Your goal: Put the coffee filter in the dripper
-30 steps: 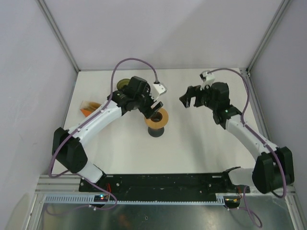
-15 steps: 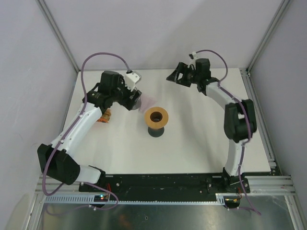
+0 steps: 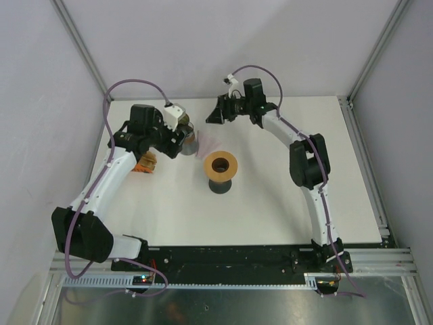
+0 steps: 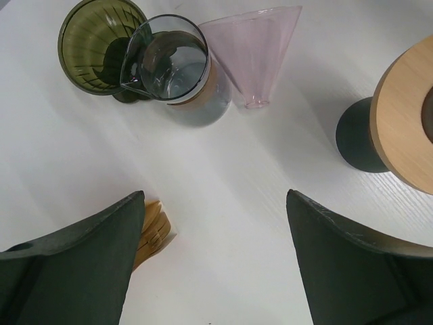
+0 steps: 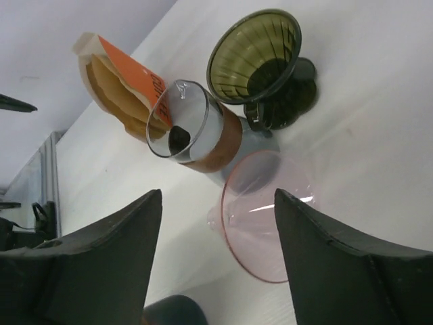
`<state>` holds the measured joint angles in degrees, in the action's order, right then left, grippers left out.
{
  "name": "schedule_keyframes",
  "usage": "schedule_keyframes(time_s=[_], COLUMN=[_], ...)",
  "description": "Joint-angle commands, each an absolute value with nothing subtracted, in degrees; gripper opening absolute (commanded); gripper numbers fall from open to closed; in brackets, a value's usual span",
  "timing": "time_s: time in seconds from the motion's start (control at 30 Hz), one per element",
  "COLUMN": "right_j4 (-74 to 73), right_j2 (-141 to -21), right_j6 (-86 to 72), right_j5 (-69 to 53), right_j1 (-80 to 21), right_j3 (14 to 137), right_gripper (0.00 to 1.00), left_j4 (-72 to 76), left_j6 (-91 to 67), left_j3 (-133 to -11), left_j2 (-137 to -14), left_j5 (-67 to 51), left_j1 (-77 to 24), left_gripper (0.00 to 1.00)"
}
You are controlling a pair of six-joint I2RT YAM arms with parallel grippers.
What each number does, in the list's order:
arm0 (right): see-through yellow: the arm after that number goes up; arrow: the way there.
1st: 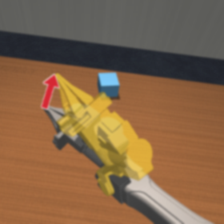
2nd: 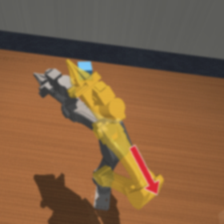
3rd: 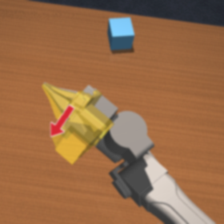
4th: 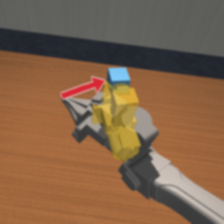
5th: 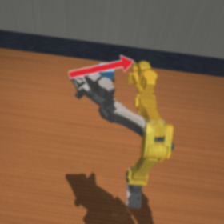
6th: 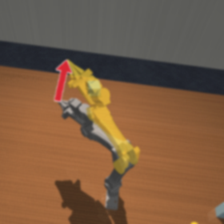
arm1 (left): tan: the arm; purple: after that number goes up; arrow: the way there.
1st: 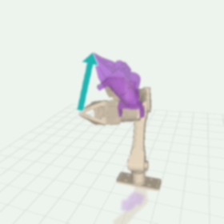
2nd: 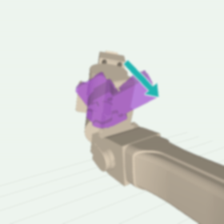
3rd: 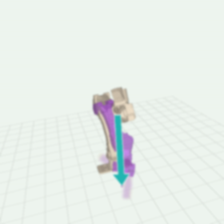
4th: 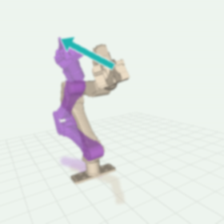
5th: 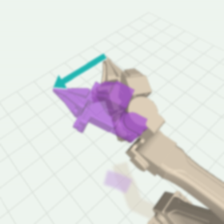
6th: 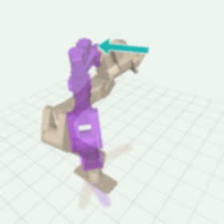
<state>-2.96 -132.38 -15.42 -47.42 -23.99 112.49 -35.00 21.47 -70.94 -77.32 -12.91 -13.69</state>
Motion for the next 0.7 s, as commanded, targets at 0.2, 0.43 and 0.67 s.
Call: schedule_keyframes(time_s=[0.2,0.43,0.67], right_j4=[-24.18,-24.02,-22.45], right_j2=[-139.94,-141.21,-143.79], right_j6=[4.39,6.04,6.26], right_j5=[-50.82,-52.77,-53.59], right_j1=[-25.29,-25.98,-26.88], right_j3=[124.18,124.18,125.03], right_gripper=[0.72,0.72,0.61], left_j4=[-34.08,-34.05,-34.08], left_j6=[21.24,20.57,20.95], left_j3=[-71.78,-72.5,-72.12], left_j2=[-76.85,-77.64,-77.35], left_j5=[-16.76,-18.15,-17.99], left_j1=[-12.54,-12.48,-12.43], left_gripper=[0.88,0.88,0.88])
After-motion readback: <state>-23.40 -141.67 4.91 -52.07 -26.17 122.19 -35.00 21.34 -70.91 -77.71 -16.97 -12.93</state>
